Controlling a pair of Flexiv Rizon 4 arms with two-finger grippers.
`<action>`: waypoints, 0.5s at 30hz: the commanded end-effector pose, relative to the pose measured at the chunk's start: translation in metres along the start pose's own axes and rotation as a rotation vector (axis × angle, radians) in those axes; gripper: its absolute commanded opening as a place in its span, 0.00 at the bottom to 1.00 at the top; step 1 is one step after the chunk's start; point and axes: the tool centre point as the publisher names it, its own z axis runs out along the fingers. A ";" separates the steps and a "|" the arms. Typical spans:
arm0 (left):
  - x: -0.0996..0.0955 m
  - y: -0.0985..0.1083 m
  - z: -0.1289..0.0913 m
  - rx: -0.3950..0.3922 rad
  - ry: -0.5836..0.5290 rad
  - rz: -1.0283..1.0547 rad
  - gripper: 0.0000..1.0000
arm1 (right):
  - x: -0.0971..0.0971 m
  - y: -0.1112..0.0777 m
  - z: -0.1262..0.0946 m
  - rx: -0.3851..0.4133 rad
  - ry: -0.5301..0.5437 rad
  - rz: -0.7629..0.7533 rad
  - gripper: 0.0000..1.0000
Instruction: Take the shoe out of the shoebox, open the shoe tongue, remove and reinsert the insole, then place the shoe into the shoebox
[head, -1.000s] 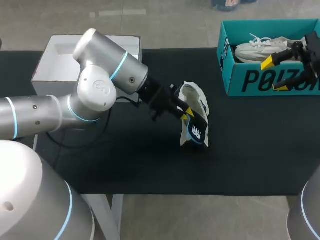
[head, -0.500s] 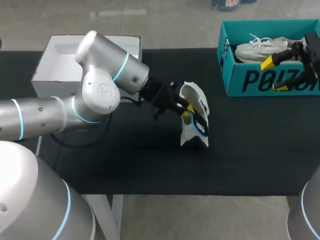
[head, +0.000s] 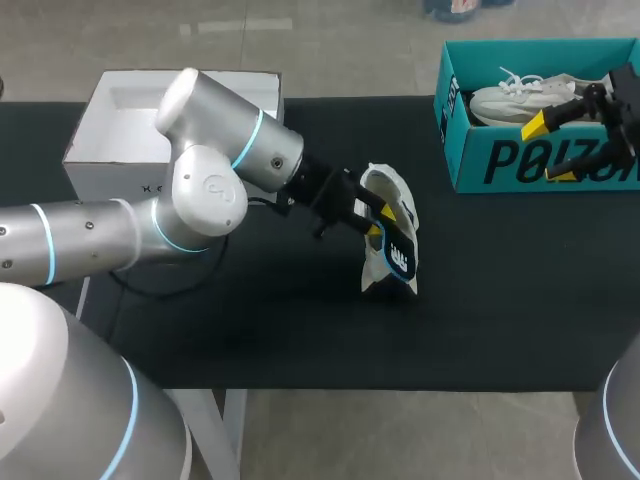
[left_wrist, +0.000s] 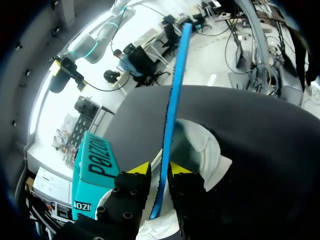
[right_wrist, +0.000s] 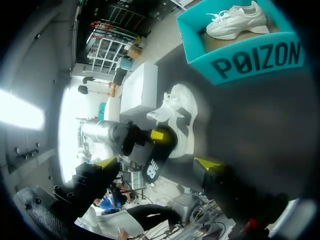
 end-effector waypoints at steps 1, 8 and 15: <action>0.002 -0.014 -0.009 0.000 0.000 0.009 0.33 | 0.000 0.000 0.000 0.001 -0.002 0.001 1.00; 0.006 -0.031 -0.014 0.014 0.024 0.018 0.00 | 0.000 0.000 0.000 0.001 -0.002 0.001 1.00; 0.010 -0.018 -0.001 -0.014 0.031 -0.010 0.00 | 0.000 0.000 0.000 0.001 -0.002 0.001 1.00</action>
